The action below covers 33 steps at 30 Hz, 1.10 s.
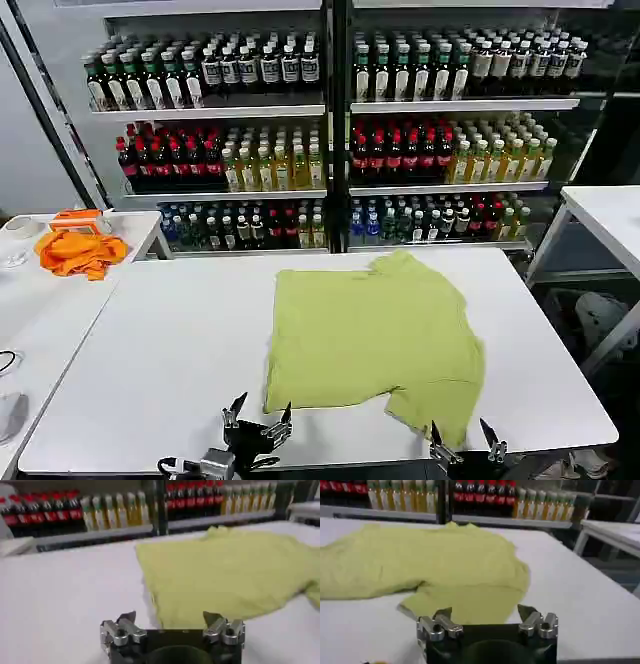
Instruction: Fold and organize the clothes.
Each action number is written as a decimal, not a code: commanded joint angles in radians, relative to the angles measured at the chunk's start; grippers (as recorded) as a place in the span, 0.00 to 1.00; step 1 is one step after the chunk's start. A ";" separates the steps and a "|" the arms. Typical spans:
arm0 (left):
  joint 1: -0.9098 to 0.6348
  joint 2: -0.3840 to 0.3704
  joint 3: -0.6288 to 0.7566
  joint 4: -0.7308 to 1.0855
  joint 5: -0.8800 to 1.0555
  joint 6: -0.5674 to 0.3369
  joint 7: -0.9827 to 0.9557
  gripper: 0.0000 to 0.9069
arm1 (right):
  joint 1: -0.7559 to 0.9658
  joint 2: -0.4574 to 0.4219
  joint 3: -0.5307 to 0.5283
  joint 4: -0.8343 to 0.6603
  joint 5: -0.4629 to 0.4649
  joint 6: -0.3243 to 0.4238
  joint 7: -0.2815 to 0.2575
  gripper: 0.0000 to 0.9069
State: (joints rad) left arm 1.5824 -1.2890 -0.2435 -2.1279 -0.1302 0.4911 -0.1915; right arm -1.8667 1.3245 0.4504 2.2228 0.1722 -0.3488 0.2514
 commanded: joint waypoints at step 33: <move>0.052 0.050 -0.067 -0.197 -0.200 -0.004 0.034 0.02 | -0.080 -0.028 0.065 0.213 0.032 0.006 -0.001 0.00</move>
State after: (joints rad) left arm 1.5646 -1.2609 -0.2544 -2.1418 -0.2827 0.5155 -0.1639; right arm -1.9248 1.3034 0.4896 2.3566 0.2029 -0.3504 0.2504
